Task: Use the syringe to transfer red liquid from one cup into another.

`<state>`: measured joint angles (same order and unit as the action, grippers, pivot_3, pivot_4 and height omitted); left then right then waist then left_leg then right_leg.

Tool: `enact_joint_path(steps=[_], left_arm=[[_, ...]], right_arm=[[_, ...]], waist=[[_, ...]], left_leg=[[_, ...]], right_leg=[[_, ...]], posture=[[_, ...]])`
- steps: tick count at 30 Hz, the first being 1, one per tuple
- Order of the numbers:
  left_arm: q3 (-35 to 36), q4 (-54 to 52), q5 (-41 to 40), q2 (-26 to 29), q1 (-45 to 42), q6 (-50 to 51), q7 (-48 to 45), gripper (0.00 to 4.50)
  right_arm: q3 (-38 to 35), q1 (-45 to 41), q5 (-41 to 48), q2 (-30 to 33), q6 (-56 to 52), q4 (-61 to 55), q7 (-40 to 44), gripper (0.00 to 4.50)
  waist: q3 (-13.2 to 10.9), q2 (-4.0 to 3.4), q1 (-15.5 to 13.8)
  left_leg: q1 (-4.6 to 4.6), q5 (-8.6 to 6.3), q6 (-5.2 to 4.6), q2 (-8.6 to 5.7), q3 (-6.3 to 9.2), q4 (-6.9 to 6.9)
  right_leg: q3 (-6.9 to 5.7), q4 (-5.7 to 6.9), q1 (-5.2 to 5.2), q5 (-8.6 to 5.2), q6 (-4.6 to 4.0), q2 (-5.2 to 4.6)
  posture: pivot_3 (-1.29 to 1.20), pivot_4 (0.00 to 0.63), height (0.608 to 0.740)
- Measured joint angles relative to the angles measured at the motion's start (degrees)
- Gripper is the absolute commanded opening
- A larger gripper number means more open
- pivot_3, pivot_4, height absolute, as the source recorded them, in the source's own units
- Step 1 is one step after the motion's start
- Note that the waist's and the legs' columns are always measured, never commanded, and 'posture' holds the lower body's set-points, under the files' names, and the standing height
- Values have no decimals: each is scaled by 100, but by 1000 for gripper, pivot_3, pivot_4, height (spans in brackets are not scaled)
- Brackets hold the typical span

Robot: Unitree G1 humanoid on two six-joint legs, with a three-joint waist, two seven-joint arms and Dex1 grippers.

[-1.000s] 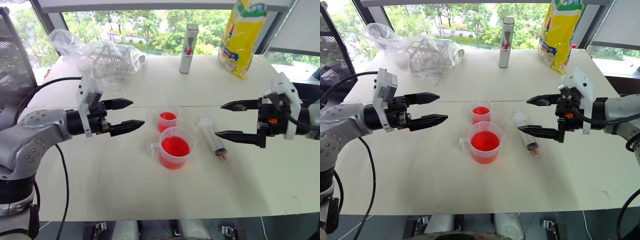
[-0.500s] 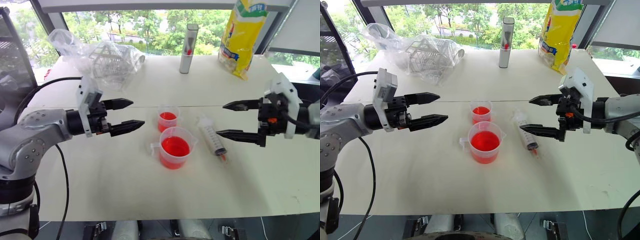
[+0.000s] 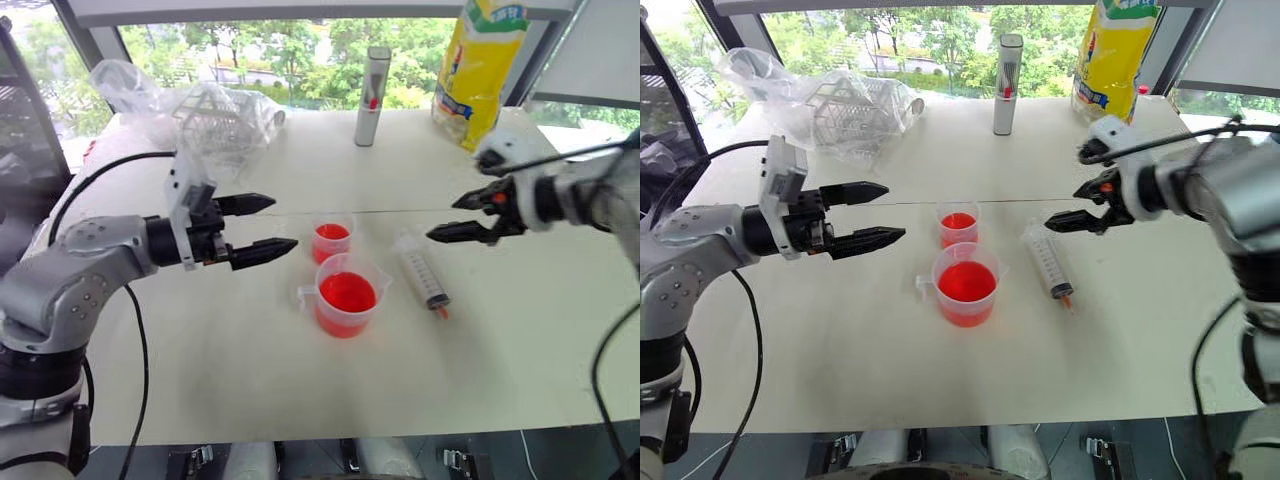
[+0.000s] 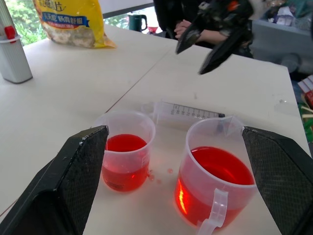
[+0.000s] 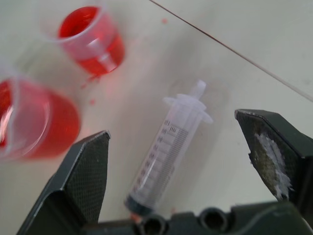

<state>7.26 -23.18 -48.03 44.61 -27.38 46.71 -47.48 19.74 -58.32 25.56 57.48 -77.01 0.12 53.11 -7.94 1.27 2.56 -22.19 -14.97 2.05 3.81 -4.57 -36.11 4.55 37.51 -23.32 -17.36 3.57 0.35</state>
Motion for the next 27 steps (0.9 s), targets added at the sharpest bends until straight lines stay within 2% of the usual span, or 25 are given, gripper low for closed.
enact_joint_path(steps=[4,8,15,23,25,27], left_arm=[[3,67,120,-19,3,-91,-23,4500],[8,52,128,-40,12,-100,-5,4500],[37,-51,125,-42,151,-99,115,4500],[36,-63,127,-81,149,-100,165,4500],[35,-62,130,-81,147,-101,166,4500],[35,-62,130,-82,147,-101,167,4500]], right_arm=[[848,-555,-321,-606,-810,887,-296,4466],[1288,-790,-474,-1031,-1226,1540,-505,4466],[1691,-886,-521,-1379,-1431,1757,-713,4466],[1705,-692,-654,-1874,-1374,2301,-1084,4466],[1703,-694,-685,-1913,-1325,2388,-1120,3950],[1703,-692,-725,-1923,-1293,2417,-1153,3241]], waist=[[0,0,-42],[0,0,-38],[1,0,10],[1,-1,-2],[3,1,-1],[3,2,-1]], left_leg=[[-19,0,0,-2,3,0],[-21,0,-1,-3,1,-2],[-17,0,-1,-5,3,-4],[-17,0,-1,-6,3,-5],[-17,0,-1,-6,4,-6],[-16,0,-1,-6,5,-6]], right_leg=[[-4,6,-16,0,0,-1],[-4,5,-15,2,2,-6],[-5,15,-15,2,3,0],[-7,19,-15,2,3,0],[-8,19,-14,2,3,0],[-8,19,-13,2,3,0]], posture=[[0,150,740],[0,150,740],[0,150,740],[0,150,740],[0,150,740],[0,150,740]])
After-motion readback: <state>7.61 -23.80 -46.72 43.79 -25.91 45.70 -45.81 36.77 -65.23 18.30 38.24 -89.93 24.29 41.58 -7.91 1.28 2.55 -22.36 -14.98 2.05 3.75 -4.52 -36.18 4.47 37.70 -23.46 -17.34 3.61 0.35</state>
